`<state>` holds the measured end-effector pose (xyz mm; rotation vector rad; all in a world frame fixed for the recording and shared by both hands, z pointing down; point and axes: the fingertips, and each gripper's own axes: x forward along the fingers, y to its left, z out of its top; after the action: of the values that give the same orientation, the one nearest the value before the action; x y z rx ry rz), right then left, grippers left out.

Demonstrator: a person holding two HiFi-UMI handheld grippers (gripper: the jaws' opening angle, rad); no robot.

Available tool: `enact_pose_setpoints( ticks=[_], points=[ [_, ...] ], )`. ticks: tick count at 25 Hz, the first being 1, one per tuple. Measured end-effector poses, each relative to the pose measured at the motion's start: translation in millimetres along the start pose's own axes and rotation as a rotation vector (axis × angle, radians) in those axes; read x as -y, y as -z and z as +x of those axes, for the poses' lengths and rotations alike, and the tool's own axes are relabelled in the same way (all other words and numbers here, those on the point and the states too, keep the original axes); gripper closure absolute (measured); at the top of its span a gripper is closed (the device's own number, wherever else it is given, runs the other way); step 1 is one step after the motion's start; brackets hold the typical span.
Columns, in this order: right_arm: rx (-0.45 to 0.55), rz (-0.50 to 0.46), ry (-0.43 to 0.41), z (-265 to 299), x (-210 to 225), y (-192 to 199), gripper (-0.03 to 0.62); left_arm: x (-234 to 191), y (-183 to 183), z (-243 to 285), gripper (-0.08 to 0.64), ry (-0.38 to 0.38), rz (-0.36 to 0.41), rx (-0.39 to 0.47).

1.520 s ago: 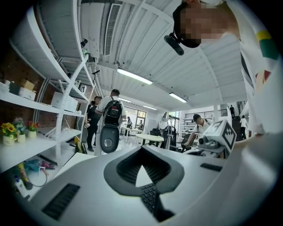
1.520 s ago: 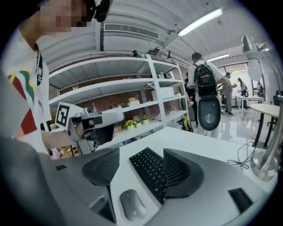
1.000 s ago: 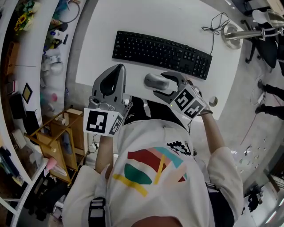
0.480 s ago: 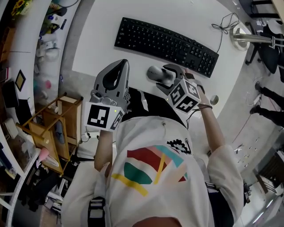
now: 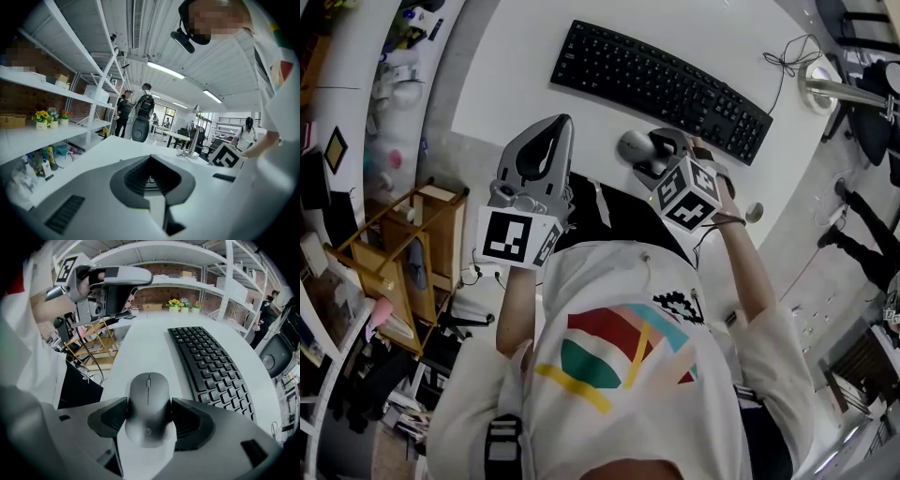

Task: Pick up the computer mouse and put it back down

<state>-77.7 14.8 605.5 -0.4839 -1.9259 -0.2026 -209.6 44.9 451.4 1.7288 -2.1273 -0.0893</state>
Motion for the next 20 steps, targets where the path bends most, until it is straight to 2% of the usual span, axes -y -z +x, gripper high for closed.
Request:
enact_pose_setpoints(
  ticks=[7, 12, 15, 18, 20],
  points=[
    [-0.081, 0.011, 0.017, 4.0, 0.3, 0.2, 0.305, -7.1, 4.2, -3.8, 0.517, -0.016, -0.005, -0.002],
    [-0.061, 0.028, 0.044, 0.9, 6.0, -0.8, 0.305, -6.7, -1.3, -3.2, 0.517, -0.012, 0.003, 0.013],
    [0.029, 0.110, 0.093, -19.3, 21.1, -18.1, 0.305, -7.2, -16.7, -3.7, 0.517, -0.014, 0.002, 0.041],
    [0.206, 0.244, 0.155, -61.8, 46.1, -47.7, 0.305, -4.7, -44.2, -0.7, 0.517, -0.007, 0.012, 0.088],
    [0.342, 0.329, 0.226, -98.1, 68.6, -68.6, 0.305, -2.1, -66.8, 6.7, 0.517, 0.014, 0.033, 0.130]
  ],
)
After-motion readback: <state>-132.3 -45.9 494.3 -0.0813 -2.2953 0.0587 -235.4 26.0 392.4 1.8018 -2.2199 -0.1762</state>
